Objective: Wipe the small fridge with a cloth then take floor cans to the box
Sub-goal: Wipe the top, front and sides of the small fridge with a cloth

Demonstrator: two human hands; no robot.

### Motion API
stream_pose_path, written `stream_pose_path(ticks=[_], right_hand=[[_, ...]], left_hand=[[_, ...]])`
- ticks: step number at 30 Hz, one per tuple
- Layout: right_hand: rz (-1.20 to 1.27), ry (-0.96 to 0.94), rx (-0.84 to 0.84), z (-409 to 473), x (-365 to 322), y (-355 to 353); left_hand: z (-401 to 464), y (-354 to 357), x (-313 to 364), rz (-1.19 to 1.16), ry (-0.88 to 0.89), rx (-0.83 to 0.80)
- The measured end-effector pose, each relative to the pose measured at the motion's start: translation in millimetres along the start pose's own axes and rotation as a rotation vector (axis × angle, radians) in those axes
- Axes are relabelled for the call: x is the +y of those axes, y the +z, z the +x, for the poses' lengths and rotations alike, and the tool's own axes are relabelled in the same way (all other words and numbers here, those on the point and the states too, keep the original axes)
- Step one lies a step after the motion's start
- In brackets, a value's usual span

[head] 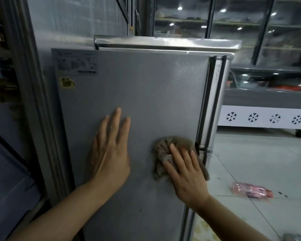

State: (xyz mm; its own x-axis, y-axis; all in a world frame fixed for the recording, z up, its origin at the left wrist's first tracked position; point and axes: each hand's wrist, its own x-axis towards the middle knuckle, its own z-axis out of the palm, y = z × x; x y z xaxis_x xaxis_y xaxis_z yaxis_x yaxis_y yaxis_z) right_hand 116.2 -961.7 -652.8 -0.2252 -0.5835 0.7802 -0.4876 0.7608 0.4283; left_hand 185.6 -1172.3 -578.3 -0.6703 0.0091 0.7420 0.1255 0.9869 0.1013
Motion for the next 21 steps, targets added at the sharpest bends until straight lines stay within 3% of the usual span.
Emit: stream_pose_path(ticks=[3, 7, 11, 21], right_hand=[[0.008, 0.08, 0.02, 10, 11, -11], [-0.008, 0.396, 0.243, 82, 47, -38], [-0.009, 0.41, 0.305, 88, 48, -30], [0.034, 0.221, -0.056, -67, -19, 26]], left_hand=[[-2, 5, 7, 0.02, 0.053, -0.01], [-6, 14, 20, 0.05, 0.136, -0.022], [-10, 24, 21, 0.075, 0.135, -0.007], [-50, 37, 7, 0.202, 0.174, -0.151]])
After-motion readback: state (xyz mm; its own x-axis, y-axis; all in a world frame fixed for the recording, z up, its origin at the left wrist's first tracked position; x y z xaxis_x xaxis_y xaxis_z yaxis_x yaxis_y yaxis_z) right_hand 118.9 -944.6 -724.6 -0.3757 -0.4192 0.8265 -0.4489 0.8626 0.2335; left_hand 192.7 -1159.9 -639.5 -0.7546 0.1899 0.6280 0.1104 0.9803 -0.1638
